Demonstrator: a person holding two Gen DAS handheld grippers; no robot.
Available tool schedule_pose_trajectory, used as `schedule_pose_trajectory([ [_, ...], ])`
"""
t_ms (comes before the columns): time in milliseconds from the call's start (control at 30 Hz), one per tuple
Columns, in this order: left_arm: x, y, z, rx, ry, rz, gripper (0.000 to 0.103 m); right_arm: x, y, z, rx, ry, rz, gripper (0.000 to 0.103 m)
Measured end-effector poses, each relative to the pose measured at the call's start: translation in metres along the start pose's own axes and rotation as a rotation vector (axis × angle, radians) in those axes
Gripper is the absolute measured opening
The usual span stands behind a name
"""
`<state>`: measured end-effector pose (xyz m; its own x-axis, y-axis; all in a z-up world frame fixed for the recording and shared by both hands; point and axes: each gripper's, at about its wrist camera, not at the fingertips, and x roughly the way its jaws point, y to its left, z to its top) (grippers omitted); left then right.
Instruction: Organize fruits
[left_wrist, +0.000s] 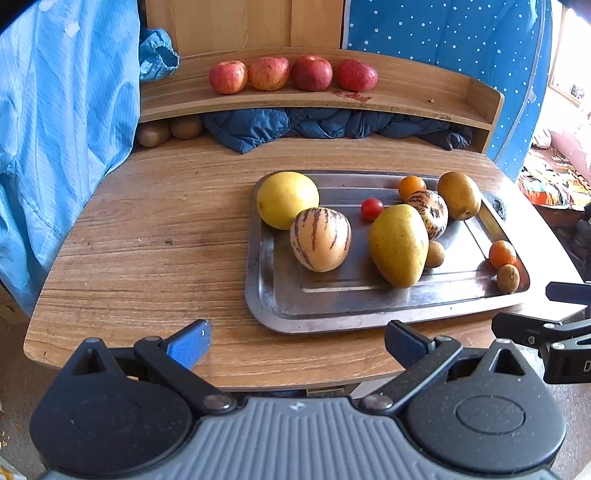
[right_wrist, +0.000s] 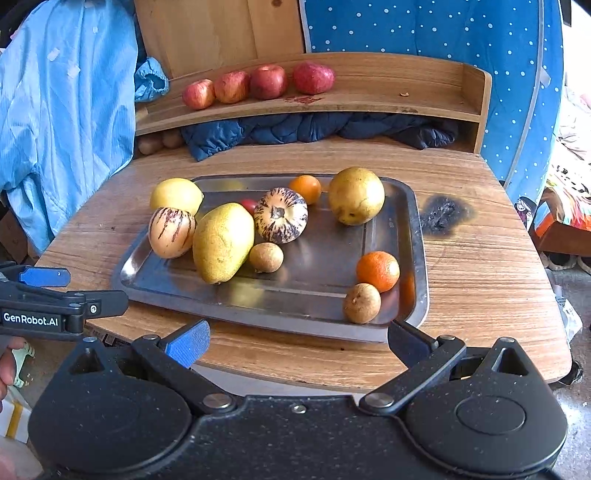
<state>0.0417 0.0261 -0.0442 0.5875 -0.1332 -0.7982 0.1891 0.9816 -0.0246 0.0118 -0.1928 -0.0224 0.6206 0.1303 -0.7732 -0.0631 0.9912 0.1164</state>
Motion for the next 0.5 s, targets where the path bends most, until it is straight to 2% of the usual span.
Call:
schedule_pose_trajectory([
  [500,-0.0034,0.0082,-0.0043,-0.014,0.0,0.001,0.102,-0.0023,0.0075,-0.0012,-0.012,0.0,-0.006,0.102],
])
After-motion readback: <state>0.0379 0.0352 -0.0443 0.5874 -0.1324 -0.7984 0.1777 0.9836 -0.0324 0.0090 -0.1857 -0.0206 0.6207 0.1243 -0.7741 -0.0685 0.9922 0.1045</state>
